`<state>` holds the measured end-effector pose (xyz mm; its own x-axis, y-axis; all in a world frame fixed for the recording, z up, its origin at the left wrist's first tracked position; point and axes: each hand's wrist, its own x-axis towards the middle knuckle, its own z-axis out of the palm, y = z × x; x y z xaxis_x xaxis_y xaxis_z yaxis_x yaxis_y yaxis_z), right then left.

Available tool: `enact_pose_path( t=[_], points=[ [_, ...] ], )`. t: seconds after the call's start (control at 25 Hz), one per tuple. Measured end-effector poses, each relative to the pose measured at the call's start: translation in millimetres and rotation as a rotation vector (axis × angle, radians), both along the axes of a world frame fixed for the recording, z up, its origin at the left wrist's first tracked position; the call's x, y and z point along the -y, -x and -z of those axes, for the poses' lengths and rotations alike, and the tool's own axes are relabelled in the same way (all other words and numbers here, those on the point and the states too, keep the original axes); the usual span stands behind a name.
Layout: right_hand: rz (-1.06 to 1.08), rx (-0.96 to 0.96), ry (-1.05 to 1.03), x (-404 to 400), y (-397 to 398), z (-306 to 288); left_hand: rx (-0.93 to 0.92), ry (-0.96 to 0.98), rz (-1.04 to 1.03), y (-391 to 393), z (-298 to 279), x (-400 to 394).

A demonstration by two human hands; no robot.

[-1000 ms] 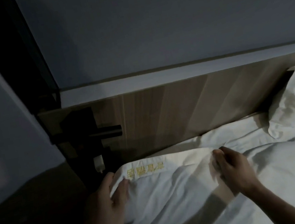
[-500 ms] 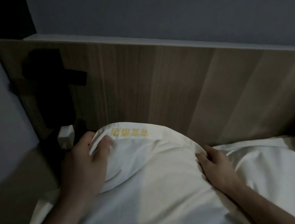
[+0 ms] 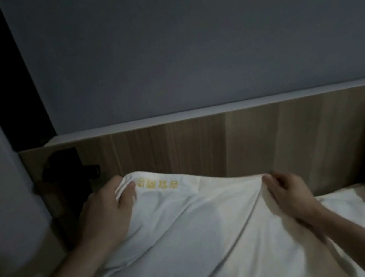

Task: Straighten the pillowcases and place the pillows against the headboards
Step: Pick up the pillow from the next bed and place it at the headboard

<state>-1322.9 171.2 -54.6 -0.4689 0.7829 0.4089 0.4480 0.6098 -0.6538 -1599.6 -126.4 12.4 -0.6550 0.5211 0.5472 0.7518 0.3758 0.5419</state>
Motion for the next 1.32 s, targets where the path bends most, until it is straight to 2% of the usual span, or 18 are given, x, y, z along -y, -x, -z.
enact_pose_path(
  t=[0.2, 0.4, 0.48, 0.64, 0.76, 0.92, 1.0, 1.08, 1.2, 1.32],
  points=[
    [0.007, -0.185, -0.171, -21, -3, -85, -0.093, -0.022, -0.014, -1, -51, -33],
    [0.009, -0.116, -0.246, -51, 4, -119, 0.003, 0.037, 0.026, 1, -60, -55],
    [0.006, -0.046, -0.236, -70, 13, -110, 0.015, 0.137, 0.047, -2, -54, -62],
    [-0.014, -0.02, -0.022, -91, 26, -72, -0.084, 0.318, -0.057, 6, -49, -71],
    [0.023, -0.016, -0.078, -97, 32, -69, -0.216, 0.368, -0.11, 16, -61, -79],
    [0.076, -0.057, -0.203, -108, 54, -97, -0.347, 0.388, -0.215, 31, -86, -85],
    [0.064, -0.031, -0.236, -107, 71, -105, -0.377, 0.477, -0.245, 37, -96, -88],
    [0.051, 0.09, -0.27, -107, 86, -101, -0.424, 0.617, -0.268, 38, -99, -92],
    [0.103, 0.121, -0.198, -119, 85, -80, -0.519, 0.705, -0.313, 38, -102, -104],
    [0.127, 0.108, -0.128, -135, 60, -67, -0.605, 0.627, -0.321, 36, -99, -117]
  ],
)
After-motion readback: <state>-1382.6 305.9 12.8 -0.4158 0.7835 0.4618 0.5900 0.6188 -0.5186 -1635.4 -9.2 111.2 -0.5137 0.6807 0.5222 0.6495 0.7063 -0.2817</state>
